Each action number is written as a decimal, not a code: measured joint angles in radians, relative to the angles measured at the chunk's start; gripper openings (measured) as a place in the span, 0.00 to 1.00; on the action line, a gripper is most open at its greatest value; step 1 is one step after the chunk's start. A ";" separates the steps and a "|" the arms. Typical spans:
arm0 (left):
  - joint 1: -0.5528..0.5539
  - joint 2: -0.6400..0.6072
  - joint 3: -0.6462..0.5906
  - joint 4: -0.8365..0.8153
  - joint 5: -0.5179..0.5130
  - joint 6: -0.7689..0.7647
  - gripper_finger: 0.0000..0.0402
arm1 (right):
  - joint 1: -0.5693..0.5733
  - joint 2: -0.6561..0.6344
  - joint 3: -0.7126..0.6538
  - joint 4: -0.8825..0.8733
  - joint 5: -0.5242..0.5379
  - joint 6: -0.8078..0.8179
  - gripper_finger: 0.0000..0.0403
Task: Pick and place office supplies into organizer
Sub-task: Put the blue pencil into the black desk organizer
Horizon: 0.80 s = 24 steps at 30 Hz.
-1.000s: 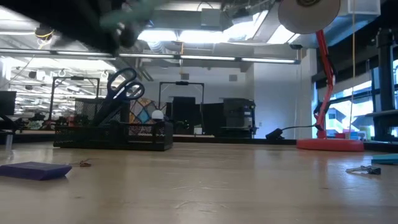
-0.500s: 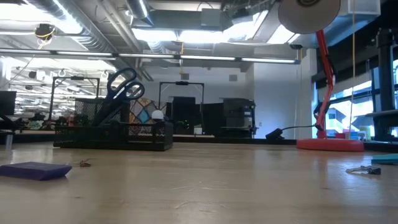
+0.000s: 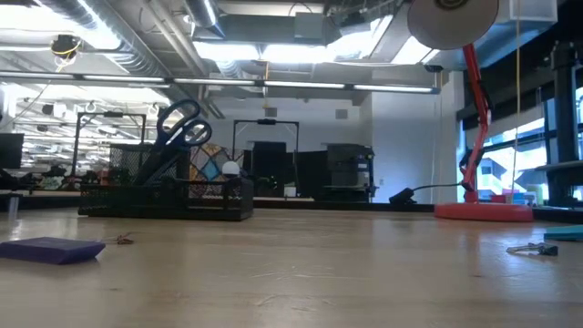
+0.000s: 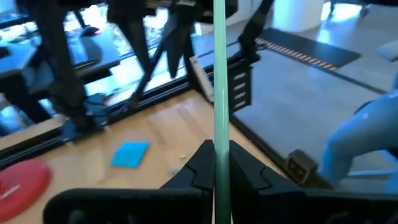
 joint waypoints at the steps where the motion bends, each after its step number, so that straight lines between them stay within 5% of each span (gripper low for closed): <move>1: 0.011 -0.009 0.000 -0.017 0.000 0.004 0.03 | 0.000 -0.011 -0.008 -0.003 0.003 -0.014 0.30; 11: 0.095 -0.056 0.000 -0.057 -0.001 0.008 0.04 | -0.044 -0.183 -0.204 0.129 -0.002 -0.145 0.30; 16: 0.131 -0.095 0.000 -0.056 -0.002 0.022 0.03 | -0.142 -0.388 -0.508 0.413 -0.107 -0.297 0.30; 24: 0.168 -0.120 0.000 -0.102 -0.002 0.023 0.03 | -0.281 -0.729 -1.085 1.084 -0.446 -0.482 0.30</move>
